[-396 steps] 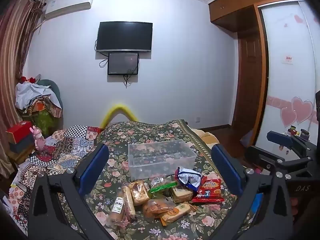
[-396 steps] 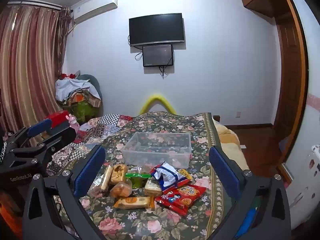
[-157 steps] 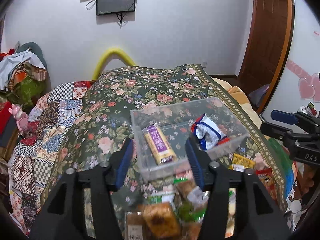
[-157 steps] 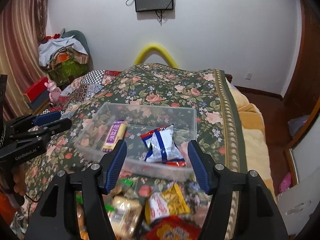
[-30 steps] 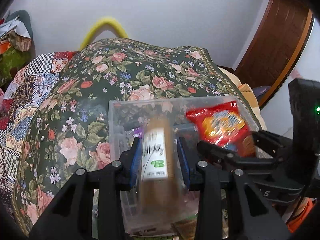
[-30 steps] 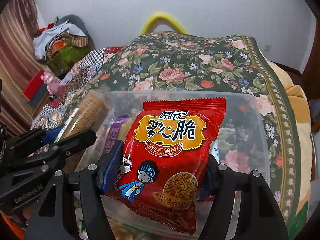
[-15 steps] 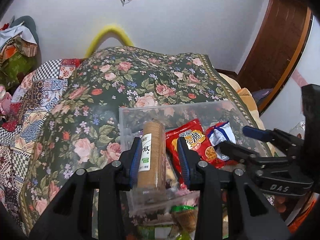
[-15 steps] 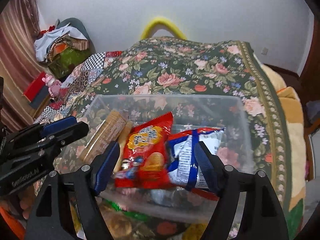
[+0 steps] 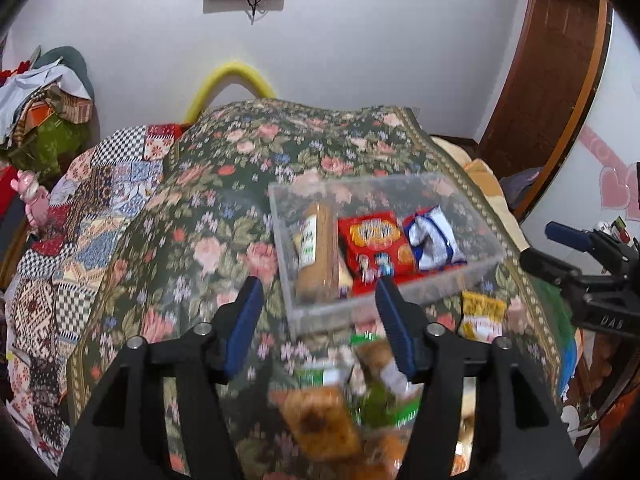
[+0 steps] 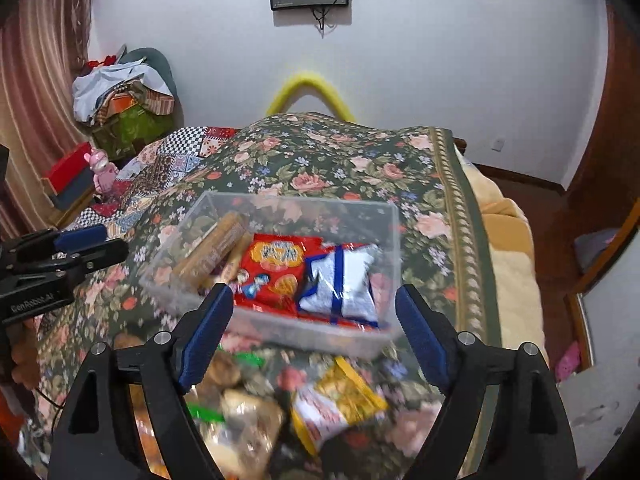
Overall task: Organize snacks
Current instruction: 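Grasp the puffed-snack bag with the left tool while the right tool grasps the yellow chip bag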
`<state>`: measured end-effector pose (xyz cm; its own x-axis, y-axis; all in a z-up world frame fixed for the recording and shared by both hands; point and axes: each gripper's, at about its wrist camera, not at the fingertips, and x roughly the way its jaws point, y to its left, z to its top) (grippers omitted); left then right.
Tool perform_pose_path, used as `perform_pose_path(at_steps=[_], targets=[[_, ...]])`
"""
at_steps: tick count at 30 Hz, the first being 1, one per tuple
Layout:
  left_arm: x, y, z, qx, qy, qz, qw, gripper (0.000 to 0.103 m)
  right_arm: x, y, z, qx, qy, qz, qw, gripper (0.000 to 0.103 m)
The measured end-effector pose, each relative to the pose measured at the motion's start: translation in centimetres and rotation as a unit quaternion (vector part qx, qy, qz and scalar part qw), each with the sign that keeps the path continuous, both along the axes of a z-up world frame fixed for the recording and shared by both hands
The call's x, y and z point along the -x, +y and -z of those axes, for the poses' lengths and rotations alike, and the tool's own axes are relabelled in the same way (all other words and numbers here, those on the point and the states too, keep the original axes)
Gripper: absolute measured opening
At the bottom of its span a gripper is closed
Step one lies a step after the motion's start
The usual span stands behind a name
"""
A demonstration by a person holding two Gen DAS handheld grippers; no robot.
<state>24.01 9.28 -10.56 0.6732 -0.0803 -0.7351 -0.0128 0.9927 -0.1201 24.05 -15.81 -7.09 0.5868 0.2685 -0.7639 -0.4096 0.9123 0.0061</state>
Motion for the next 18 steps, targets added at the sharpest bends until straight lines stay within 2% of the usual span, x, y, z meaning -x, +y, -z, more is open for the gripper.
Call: perform_pose_path(at_steps=[5, 12, 18], targets=[[1.9, 0.1, 1.9, 0.001, 0.025, -0.004, 0.9997, 0.063, 1.3, -1.5, 1.0, 0.013, 0.009, 0.011, 1.000, 0.082], [3.7, 0.0, 5.3, 0.021, 0.069, 0.003, 0.9974, 0.063, 2.7, -4.3, 3.8, 0.018, 0.050, 0.036, 0.998, 0.082], [4.6, -0.6, 7.7, 0.011, 0.091, 0.007, 0.9958, 0.063, 2.6, -5.5, 6.1, 0.016, 0.081, 0.052, 0.995, 0.082]])
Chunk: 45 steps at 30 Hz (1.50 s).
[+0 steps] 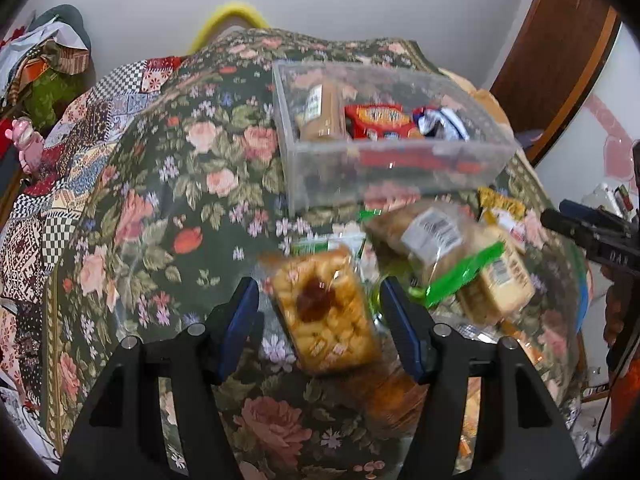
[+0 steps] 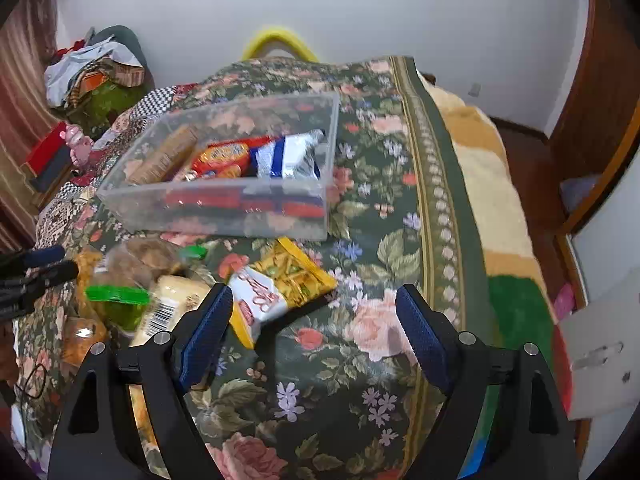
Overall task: Organize snacks
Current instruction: 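Grasp the puffed-snack bag with the left tool while the right tool grasps the yellow chip bag, then lower both bags into the clear box and open both tools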
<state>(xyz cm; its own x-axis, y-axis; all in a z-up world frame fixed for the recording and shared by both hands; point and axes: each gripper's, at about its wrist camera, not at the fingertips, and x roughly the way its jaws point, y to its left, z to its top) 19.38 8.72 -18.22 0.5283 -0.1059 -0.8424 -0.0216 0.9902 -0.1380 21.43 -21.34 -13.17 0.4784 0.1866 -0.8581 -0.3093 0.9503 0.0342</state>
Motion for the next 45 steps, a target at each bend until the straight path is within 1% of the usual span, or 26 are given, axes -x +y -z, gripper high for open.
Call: perform_pose_path(at_steps=[6, 10, 13, 15, 17, 18, 21, 23, 24, 25, 27, 29, 31, 32, 33, 34, 37, 40, 45], targets=[[-0.2, 0.4, 1.9, 0.019, 0.020, -0.008, 0.9996, 0.063, -1.1, 0.6, 1.8, -0.013, 0.025, 0.006, 1.000, 0.082], [-0.4, 0.4, 2.8, 0.022, 0.022, -0.011, 0.9995, 0.063, -1.7, 1.1, 3.1, -0.013, 0.039, 0.008, 0.999, 0.082], [-0.7, 0.5, 3.4, 0.020, 0.022, -0.017, 0.9994, 0.063, -1.9, 1.2, 3.8, -0.030, 0.050, 0.008, 0.998, 0.084], [-0.9, 0.9, 3.7, 0.030, 0.021, -0.024, 0.9990, 0.061, -2.0, 1.3, 4.1, -0.038, 0.054, 0.009, 0.998, 0.084], [-1.0, 1.3, 3.8, 0.038, 0.019, -0.029, 0.9987, 0.055, -2.2, 1.4, 4.2, -0.046, 0.058, 0.012, 0.997, 0.085], [-1.0, 1.4, 3.8, 0.039, 0.017, -0.029, 0.9987, 0.054, -2.2, 1.4, 4.3, -0.051, 0.059, 0.013, 0.997, 0.085], [-0.8, 1.4, 3.6, 0.029, 0.009, -0.029, 0.9991, 0.048, -2.3, 1.4, 4.5, -0.053, 0.058, 0.012, 0.997, 0.085], [-0.7, 1.3, 3.4, 0.019, 0.004, -0.027, 0.9994, 0.046, -2.1, 1.3, 4.4, -0.057, 0.054, 0.006, 0.997, 0.080], [-0.7, 1.3, 3.3, 0.016, 0.002, -0.027, 0.9995, 0.046, -2.0, 1.4, 4.3, -0.060, 0.053, 0.000, 0.997, 0.072], [-0.7, 1.2, 3.2, 0.013, 0.000, -0.026, 0.9996, 0.046, -2.2, 1.7, 4.3, -0.062, 0.052, -0.003, 0.997, 0.067], [-0.5, 1.1, 2.9, 0.007, -0.006, -0.025, 0.9997, 0.045, -1.9, 2.2, 4.0, -0.063, 0.046, -0.016, 0.997, 0.046], [-0.3, 1.0, 2.4, 0.004, -0.011, -0.025, 0.9996, 0.045, -1.3, 2.8, 3.8, -0.048, 0.032, -0.022, 0.998, 0.043], [-0.2, 1.1, 2.0, 0.007, -0.015, -0.025, 0.9995, 0.045, -1.1, 3.1, 3.7, -0.043, 0.026, -0.027, 0.998, 0.036], [-0.1, 1.2, 1.6, 0.008, -0.019, -0.025, 0.9995, 0.045, -0.8, 3.1, 3.6, -0.041, 0.023, -0.026, 0.999, 0.035], [0.0, 1.2, 1.3, 0.008, -0.022, -0.026, 0.9994, 0.045, -0.7, 3.0, 3.4, -0.040, 0.019, -0.027, 0.999, 0.032], [0.0, 1.2, 0.9, 0.007, -0.026, -0.026, 0.9993, 0.045, -0.7, 3.0, 3.2, -0.040, 0.016, -0.028, 0.999, 0.026], [0.1, 1.2, -0.4, 0.008, -0.042, -0.026, 0.9988, 0.044, -0.6, 2.6, 2.2, -0.040, 0.006, -0.029, 0.999, 0.020], [0.1, 1.0, -1.8, 0.008, -0.058, -0.024, 0.9980, 0.044, -0.5, 2.4, 1.2, -0.035, -0.011, -0.029, 0.999, 0.020], [-0.3, 0.4, -4.0, 0.008, -0.083, -0.018, 0.9964, 0.044, -0.4, 1.6, -0.5, -0.045, -0.028, -0.022, 0.998, 0.019]])
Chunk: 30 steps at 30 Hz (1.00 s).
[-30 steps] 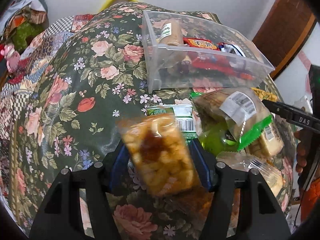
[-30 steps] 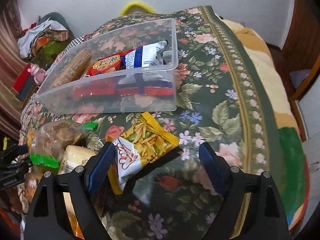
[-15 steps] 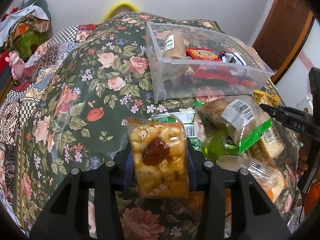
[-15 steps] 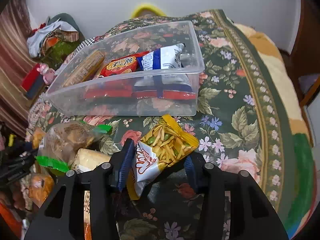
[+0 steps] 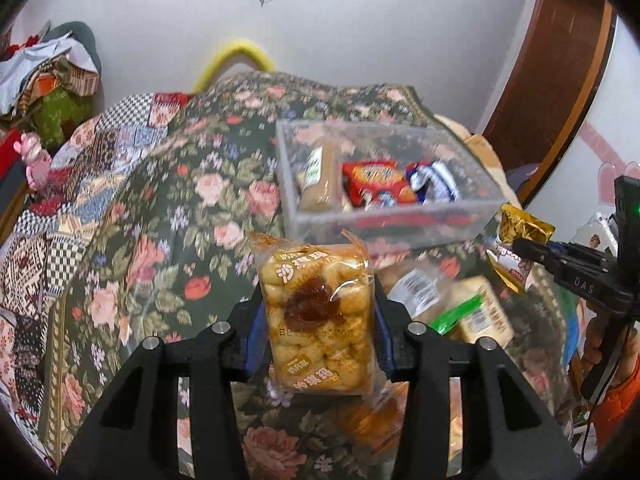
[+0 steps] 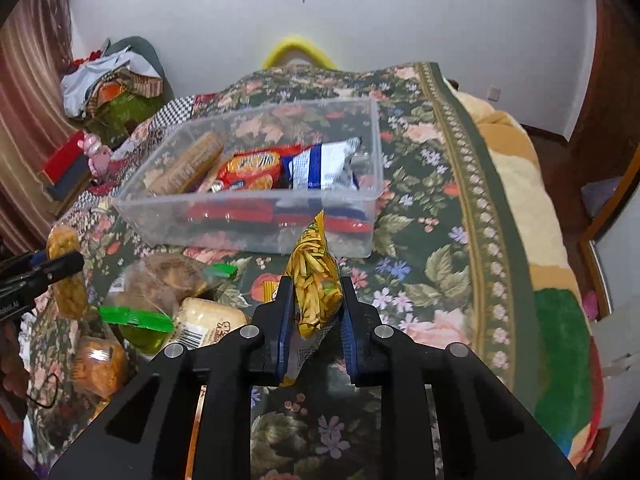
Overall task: Organize snacks
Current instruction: 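Lower both bags into the clear box and open both tools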
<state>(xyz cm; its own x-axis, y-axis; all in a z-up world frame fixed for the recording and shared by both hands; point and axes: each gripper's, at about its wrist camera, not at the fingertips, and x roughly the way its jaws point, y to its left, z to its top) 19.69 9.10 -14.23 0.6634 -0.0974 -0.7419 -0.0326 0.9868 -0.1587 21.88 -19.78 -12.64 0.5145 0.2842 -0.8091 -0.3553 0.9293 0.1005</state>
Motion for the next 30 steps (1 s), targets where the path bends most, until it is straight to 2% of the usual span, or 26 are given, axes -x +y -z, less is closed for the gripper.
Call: perform_pose_path(at_steps=[8, 17, 24, 30], targets=[[-2.3, -1.2, -3.0, 0.002, -0.034, 0.010, 0.9994, 0.044, -0.6, -0.7, -3.1, -0.018, -0.042, 0.008, 0.999, 0.019], [-5.8, -3.1, -4.6, -0.006, -0.052, 0.027, 0.9982, 0.044, -2.4, 0.4, -4.7, -0.039, -0.067, 0.004, 0.997, 0.019], [-9.0, -4.5, -3.9, -0.013, -0.046, 0.041, 0.9980, 0.044, -4.4, 2.3, -4.1, -0.038, -0.068, -0.013, 0.997, 0.019], [-11.5, -5.1, -2.3, -0.005, -0.027, 0.049, 0.9984, 0.044, -6.2, 3.8, -2.8, -0.036, -0.054, -0.029, 0.997, 0.019]])
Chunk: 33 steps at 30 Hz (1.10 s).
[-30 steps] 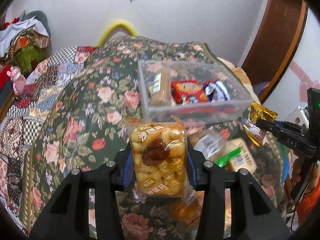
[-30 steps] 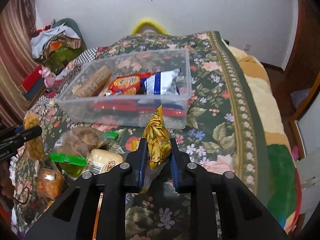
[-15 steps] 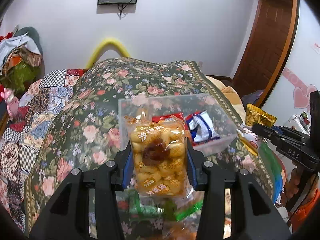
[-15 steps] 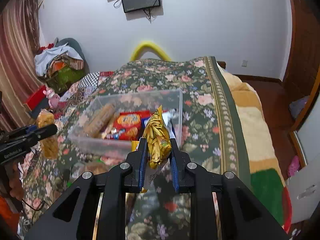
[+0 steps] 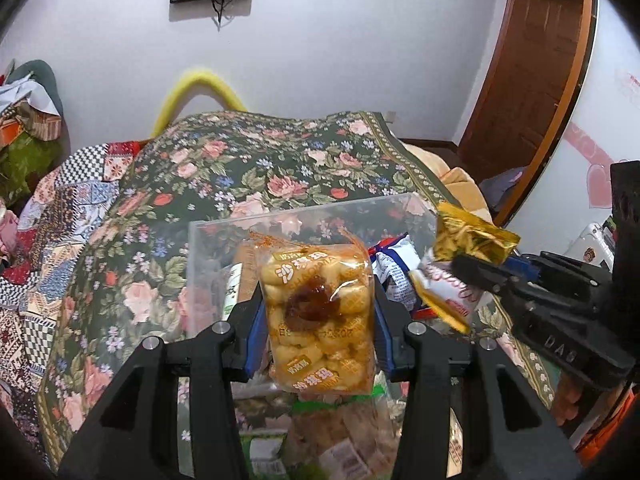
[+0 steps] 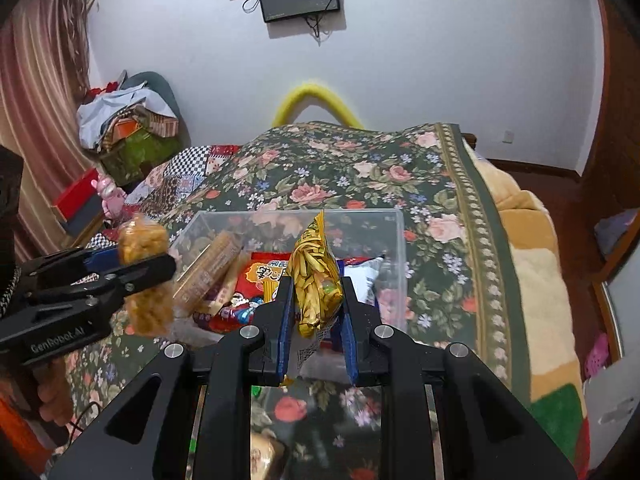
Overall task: Organize snacks
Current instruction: 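Lower both bags into the clear box and open both tools, then reach the left tool to an orange cake bag while the right tool approaches a wrapped cake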
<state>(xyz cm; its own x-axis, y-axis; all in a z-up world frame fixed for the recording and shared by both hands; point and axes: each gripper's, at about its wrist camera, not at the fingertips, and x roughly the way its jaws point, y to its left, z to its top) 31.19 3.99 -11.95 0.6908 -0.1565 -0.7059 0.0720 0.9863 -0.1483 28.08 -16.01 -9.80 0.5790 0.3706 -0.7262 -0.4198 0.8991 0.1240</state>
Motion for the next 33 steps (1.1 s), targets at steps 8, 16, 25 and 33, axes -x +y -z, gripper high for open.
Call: perform_pose_path(at_steps=[8, 16, 25, 33], targets=[[-2.7, -0.1, 2.4, -0.004, 0.026, 0.004, 0.9996, 0.044, -1.4, 2.0, 2.2, 0.014, 0.017, -0.022, 1.000, 0.019], [-4.2, 0.0, 4.4, 0.001, 0.055, 0.001, 0.9985, 0.045, -2.4, 2.9, 4.0, 0.022, 0.037, -0.034, 0.998, 0.018], [-3.0, 0.5, 3.3, 0.008, 0.048, -0.006, 0.9988, 0.046, -2.2, 2.2, 3.9, 0.030, 0.045, -0.022, 0.998, 0.030], [0.5, 1.0, -0.7, 0.005, 0.007, -0.016, 0.9998, 0.051, -0.1, 1.3, 0.6, 0.024, 0.011, -0.009, 1.000, 0.049]])
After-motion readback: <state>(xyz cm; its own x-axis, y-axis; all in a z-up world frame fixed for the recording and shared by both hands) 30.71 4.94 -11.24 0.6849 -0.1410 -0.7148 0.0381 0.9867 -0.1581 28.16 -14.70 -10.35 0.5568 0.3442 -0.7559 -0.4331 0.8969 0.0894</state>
